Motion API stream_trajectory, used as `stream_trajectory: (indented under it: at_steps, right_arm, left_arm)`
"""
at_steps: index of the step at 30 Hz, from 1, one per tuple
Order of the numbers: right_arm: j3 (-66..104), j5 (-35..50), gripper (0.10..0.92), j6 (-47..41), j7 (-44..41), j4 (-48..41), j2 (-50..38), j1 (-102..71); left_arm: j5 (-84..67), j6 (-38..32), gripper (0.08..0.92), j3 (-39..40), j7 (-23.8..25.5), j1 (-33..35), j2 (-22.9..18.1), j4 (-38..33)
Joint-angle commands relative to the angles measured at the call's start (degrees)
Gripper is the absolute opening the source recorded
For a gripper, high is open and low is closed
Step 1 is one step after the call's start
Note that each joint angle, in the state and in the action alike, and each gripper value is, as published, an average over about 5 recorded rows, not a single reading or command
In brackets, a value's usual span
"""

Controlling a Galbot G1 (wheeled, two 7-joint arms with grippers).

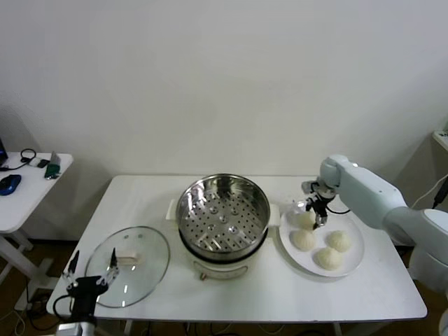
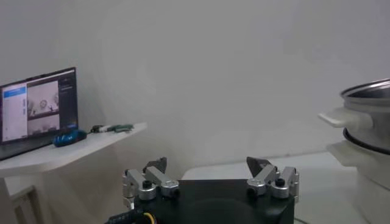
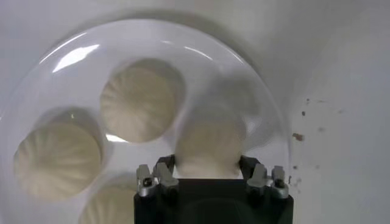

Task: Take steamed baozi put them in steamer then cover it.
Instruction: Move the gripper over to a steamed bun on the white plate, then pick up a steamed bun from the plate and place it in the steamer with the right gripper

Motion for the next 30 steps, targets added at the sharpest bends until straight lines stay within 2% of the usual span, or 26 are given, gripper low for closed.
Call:
stream_trajectory:
  at_steps: [1, 9, 15, 21, 30]
  right_arm:
    - [0.14, -0.4, 0.666, 0.11, -0.01, -0.41, 0.39, 0.02]
    - [-2.31, 1.42, 0.656, 1.82, -0.38, 1.51, -0.59, 5.22]
    - [-11.14, 8.82, 0.655, 4.53, -1.51, 6.14, -1.41, 16.14]
    - [-24.88, 16.73, 0.659, 8.53, -1.49, 12.91, 0.44, 31.47]
    - [-29.83, 16.26, 0.662, 14.21, -1.33, 27.86, 4.21, 41.47]
  left_arm:
    - [-0.11, -0.03, 0.823, -0.09, -0.08, 0.08, -0.01, -0.06]
    - [-1.01, -0.23, 0.823, -0.82, -0.08, 0.86, 0.09, -0.51]
    - [-1.78, -0.27, 0.823, -1.32, -0.23, 1.64, 0.33, -1.09]
    - [-2.47, 0.08, 0.823, -1.11, -1.43, 1.94, 0.45, -1.44]
    - [-2.25, 0.12, 0.823, 0.11, -1.31, 2.73, 1.23, -1.82]
